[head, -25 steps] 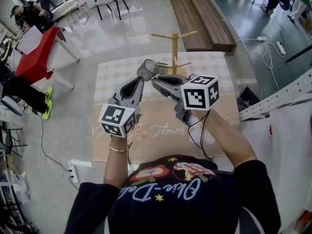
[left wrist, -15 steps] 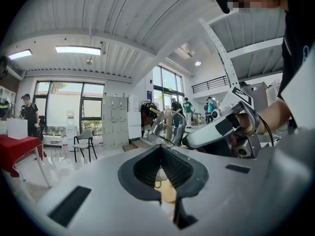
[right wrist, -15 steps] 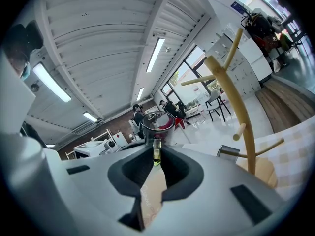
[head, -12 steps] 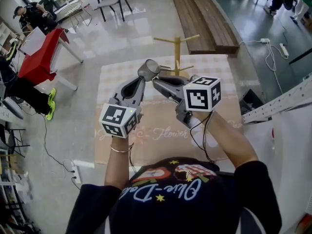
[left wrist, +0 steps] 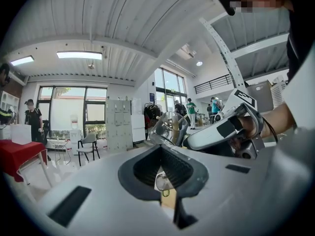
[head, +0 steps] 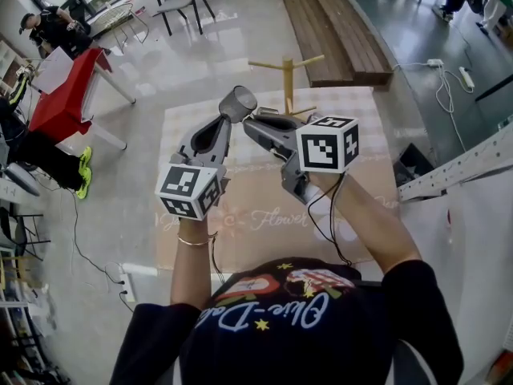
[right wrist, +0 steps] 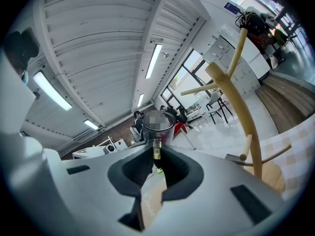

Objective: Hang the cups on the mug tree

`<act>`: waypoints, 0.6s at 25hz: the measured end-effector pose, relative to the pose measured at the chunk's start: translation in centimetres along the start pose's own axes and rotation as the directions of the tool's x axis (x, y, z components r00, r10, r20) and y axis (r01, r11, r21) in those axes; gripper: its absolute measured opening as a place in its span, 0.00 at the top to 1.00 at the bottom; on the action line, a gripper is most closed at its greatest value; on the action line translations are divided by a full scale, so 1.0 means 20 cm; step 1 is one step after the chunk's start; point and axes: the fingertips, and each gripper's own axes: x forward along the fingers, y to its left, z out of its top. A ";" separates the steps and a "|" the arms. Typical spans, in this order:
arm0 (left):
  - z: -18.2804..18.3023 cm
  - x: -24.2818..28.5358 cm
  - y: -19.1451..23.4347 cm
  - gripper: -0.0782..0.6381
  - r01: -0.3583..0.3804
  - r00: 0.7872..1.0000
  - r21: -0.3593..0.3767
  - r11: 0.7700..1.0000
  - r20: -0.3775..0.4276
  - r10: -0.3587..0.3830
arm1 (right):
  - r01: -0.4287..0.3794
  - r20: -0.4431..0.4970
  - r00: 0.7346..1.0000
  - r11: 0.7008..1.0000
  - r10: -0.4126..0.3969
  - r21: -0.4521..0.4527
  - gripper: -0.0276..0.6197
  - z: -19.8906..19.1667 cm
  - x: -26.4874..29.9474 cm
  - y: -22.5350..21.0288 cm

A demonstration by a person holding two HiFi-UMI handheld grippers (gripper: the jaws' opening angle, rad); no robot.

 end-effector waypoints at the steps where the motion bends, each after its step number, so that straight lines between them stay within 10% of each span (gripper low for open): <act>1: 0.00 0.00 0.00 0.88 -0.003 1.000 -0.001 1.000 0.001 0.003 | -0.002 0.003 1.000 1.000 0.002 0.005 0.88 0.00 0.00 0.00; 15: 0.04 0.05 0.07 0.88 -0.043 0.999 -0.026 0.999 0.020 0.043 | 0.001 0.037 0.999 0.999 -0.002 0.047 0.88 0.07 0.05 -0.04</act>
